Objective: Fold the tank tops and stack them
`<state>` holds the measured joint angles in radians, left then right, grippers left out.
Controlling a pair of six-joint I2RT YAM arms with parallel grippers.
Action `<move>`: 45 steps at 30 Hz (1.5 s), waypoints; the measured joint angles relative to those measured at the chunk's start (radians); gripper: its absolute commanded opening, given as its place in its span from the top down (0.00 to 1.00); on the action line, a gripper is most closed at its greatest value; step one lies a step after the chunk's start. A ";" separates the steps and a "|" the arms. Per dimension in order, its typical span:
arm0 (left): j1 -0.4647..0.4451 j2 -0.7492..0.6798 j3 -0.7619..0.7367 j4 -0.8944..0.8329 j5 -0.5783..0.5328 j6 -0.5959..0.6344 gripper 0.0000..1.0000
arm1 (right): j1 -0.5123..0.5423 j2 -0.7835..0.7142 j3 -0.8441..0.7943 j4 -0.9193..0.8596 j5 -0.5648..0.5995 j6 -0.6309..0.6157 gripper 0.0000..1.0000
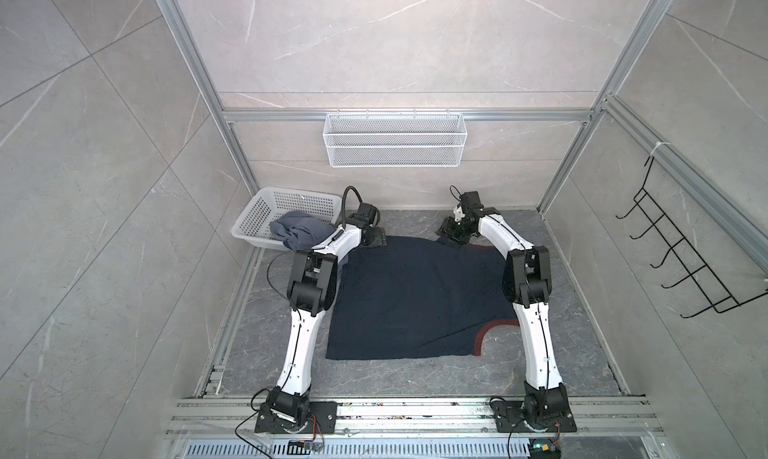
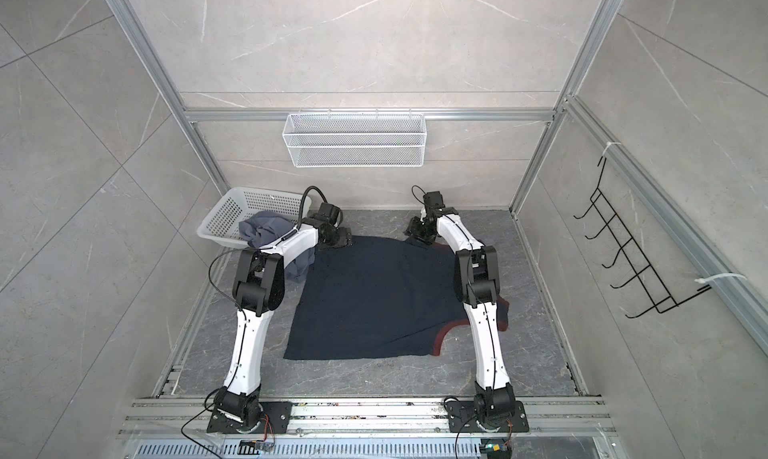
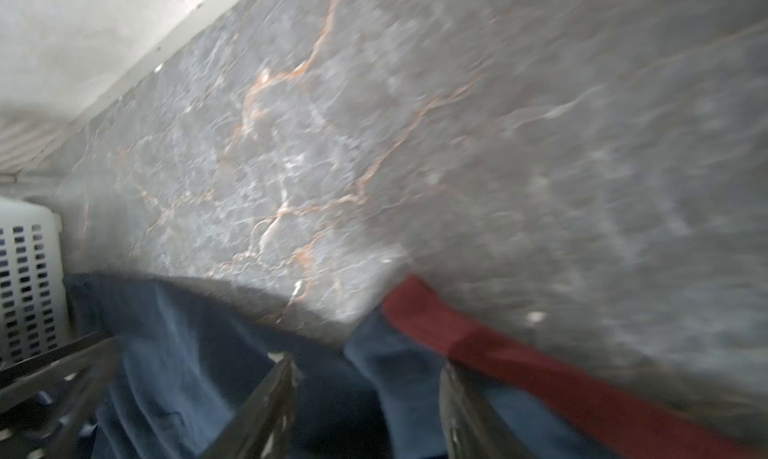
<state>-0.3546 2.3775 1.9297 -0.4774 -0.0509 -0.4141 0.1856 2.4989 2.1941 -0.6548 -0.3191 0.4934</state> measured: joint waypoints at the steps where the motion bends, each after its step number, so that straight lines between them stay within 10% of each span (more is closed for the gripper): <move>1: 0.000 -0.002 -0.005 0.010 0.000 -0.005 0.15 | 0.003 0.007 0.009 -0.004 0.000 0.000 0.42; 21: -0.008 -0.106 -0.215 0.181 -0.026 -0.050 0.13 | -0.066 0.225 0.396 -0.211 0.163 0.083 0.46; 45: 0.037 0.190 0.357 -0.132 -0.211 0.022 0.15 | -0.080 0.226 0.442 -0.217 0.128 0.011 0.40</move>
<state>-0.3172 2.5679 2.2864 -0.6094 -0.2619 -0.3923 0.1059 2.7251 2.6362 -0.8722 -0.1909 0.5045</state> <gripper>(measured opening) 0.841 0.595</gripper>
